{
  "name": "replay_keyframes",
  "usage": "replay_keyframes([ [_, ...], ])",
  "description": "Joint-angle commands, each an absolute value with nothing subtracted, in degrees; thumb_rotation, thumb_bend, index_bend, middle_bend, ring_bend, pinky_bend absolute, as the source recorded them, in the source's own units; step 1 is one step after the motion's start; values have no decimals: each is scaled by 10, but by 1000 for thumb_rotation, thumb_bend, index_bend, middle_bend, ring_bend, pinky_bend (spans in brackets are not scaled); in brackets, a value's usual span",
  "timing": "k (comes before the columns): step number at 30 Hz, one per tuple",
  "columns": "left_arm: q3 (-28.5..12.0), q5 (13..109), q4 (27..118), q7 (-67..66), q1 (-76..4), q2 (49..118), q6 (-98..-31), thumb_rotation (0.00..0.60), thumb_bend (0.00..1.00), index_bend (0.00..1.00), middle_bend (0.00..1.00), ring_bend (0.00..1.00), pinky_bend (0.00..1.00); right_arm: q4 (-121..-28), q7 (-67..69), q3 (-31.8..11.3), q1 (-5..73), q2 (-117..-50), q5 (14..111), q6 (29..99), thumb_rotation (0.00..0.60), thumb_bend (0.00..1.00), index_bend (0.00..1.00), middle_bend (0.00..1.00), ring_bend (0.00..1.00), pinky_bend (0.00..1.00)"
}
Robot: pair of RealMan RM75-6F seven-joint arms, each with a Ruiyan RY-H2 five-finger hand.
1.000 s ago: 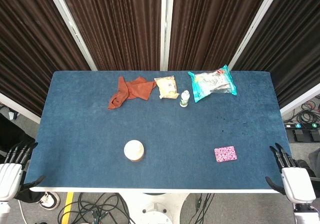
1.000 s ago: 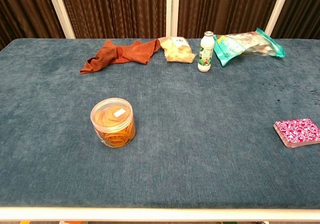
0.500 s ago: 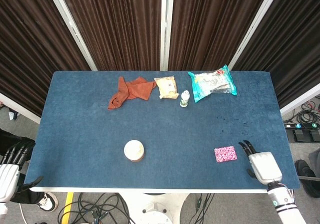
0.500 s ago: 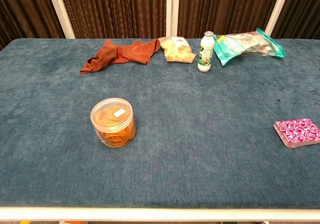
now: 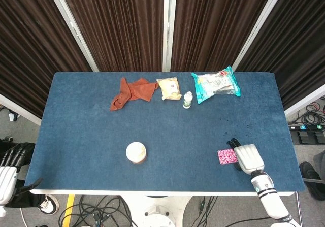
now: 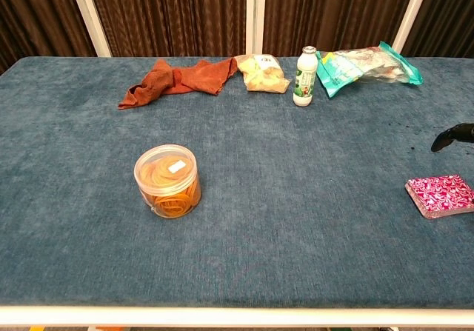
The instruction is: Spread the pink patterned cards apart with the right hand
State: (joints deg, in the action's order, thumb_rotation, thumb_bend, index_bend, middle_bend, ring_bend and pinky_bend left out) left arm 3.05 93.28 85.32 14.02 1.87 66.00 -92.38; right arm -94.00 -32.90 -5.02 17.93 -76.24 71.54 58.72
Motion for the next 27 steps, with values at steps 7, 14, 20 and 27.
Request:
replay_keyframes([
  [7,29,929,847,150,20,659,-925,600,143,105,77,0,80,-916,-354,-46,205,-799,673,579,600,157,198,211,633,787],
  [14,29,930,846,153,21,659,-925,600,143,105,77,0,80,-912,-352,-37,210,-806,666,588,600,157,196,229,649,787],
  [20,30,931,847,152,21,659,-925,600,143,105,77,0,80,-908,-350,-30,214,-806,662,592,600,158,217,244,651,787],
  [27,26,927,847,153,23,657,-928,600,143,105,77,0,80,-894,-346,-26,225,-813,654,584,600,158,229,248,651,787],
])
